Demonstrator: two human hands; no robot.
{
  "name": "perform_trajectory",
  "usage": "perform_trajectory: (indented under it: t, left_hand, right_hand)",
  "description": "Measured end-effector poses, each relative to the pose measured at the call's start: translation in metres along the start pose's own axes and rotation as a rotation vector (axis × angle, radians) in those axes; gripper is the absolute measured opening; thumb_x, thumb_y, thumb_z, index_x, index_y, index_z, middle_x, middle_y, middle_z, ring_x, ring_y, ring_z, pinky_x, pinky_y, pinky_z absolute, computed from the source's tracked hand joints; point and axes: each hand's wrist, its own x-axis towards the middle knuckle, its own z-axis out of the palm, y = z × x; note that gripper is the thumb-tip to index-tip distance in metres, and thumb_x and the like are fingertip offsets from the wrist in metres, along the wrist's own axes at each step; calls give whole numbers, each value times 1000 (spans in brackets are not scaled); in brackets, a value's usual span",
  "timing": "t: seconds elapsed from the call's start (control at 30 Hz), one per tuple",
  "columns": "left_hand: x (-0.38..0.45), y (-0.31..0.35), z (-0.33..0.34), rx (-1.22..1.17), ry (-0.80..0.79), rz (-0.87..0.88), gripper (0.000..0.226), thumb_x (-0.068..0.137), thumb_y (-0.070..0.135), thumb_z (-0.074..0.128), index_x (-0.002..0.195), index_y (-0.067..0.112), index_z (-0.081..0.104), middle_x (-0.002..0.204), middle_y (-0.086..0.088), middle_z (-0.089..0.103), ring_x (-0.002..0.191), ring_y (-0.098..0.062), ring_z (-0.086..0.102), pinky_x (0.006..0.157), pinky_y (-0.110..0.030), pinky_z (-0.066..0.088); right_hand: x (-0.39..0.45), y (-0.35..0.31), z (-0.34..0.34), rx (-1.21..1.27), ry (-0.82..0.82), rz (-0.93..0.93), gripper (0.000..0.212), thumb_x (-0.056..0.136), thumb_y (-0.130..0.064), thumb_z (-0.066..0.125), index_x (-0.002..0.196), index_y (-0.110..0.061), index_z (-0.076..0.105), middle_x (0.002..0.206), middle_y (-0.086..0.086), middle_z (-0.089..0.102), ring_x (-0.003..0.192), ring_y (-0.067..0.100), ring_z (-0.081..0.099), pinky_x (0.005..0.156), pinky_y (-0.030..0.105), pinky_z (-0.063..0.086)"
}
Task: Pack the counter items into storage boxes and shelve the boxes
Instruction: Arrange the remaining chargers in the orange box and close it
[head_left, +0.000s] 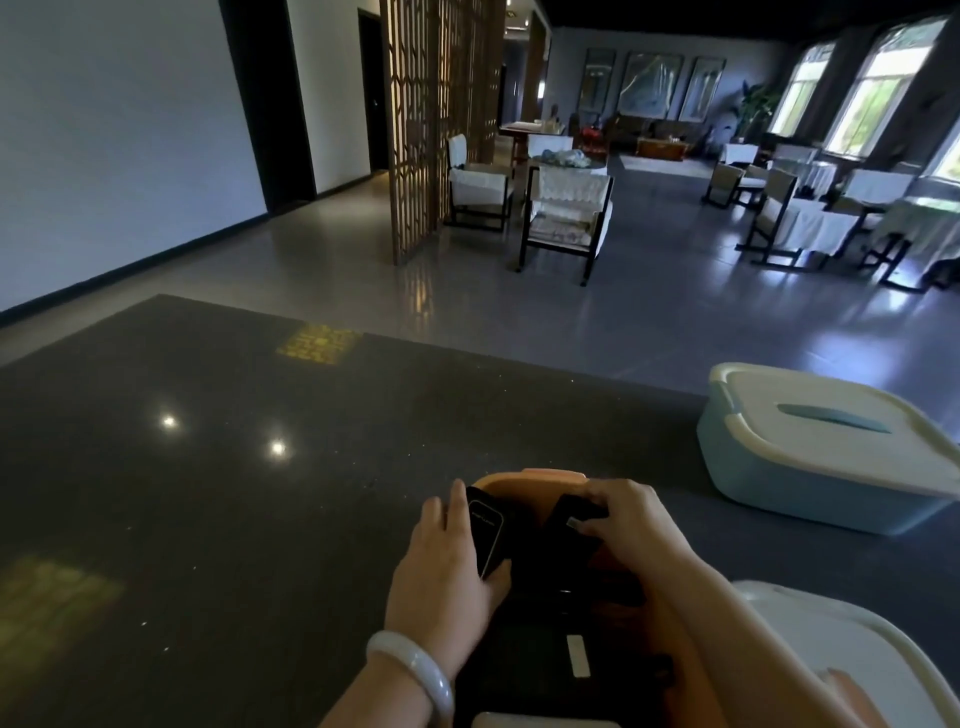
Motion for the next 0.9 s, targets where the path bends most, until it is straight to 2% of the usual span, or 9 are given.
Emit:
perform_trajectory:
  t: [0.03, 0.1, 0.13, 0.17, 0.27, 0.37, 0.53, 0.77, 0.9]
  left_hand:
    - [0, 0, 0, -3, -1, -4, 95, 84, 62, 56, 152, 27, -1, 135, 3, 27, 110, -10, 48, 72, -16, 47]
    - [-1, 1, 1, -7, -2, -9, 96, 83, 61, 57, 152, 26, 0, 137, 2, 27, 115, -13, 47, 80, -20, 50]
    - [-1, 1, 1, -7, -2, -14, 96, 83, 61, 57, 152, 26, 0, 137, 2, 27, 116, -14, 46, 82, -22, 51]
    - [-2, 2, 1, -6, -1, -17, 96, 83, 60, 57, 152, 26, 0, 136, 2, 28, 117, -14, 46, 83, -23, 51]
    - [-2, 3, 1, -4, 14, -20, 95, 84, 57, 59, 152, 27, 0, 130, 4, 30, 113, -11, 45, 81, -20, 50]
    - [-3, 4, 1, 20, 28, -19, 94, 84, 56, 59, 151, 27, 0, 126, 6, 30, 110, -8, 45, 73, -15, 46]
    - [-3, 5, 1, 32, 27, -29, 93, 84, 56, 59, 151, 28, 0, 128, 5, 30, 113, -10, 45, 79, -18, 50]
    - [-3, 5, 2, 47, 35, -34, 93, 83, 57, 60, 151, 28, 3, 125, 7, 30, 109, -8, 47, 71, -15, 44]
    - [-3, 6, 1, 45, 25, -34, 94, 83, 57, 60, 152, 27, 2, 126, 7, 29, 109, -8, 47, 76, -17, 48]
  right_hand:
    - [-1, -2, 3, -14, -14, -31, 29, 79, -20, 74, 89, -47, 68, 89, -14, 69, 76, 2, 66, 70, 26, 57]
    - [-3, -8, 7, 4, -10, -119, 57, 80, -13, 70, 82, -68, 59, 84, -37, 64, 75, -14, 61, 64, 6, 48]
    - [-4, -7, 9, 38, -9, -119, 65, 81, -10, 69, 77, -74, 55, 80, -47, 58, 73, -23, 56, 60, -1, 42]
    - [-4, -5, 11, 65, -7, -94, 62, 81, -11, 68, 75, -71, 57, 77, -48, 56, 72, -25, 55, 57, -3, 39]
    - [-3, 1, 20, 85, 31, 3, 24, 81, -23, 73, 89, -45, 67, 73, -24, 66, 66, -8, 63, 53, 7, 45]
    - [-2, 7, 27, 94, 80, 35, 26, 81, -21, 74, 104, -29, 67, 83, -16, 66, 73, -1, 62, 64, 13, 47]
    - [-1, 10, 29, 94, 115, 120, 20, 83, -23, 71, 102, -27, 64, 86, -11, 65, 75, 5, 62, 69, 22, 51]
    - [-1, 11, 29, 161, 93, 205, 15, 85, -26, 70, 96, -27, 60, 88, -7, 65, 76, 9, 63, 74, 27, 53]
    - [-2, 7, 26, 134, 115, 191, 15, 83, -27, 72, 96, -25, 66, 83, -8, 67, 68, 6, 63, 59, 20, 48]
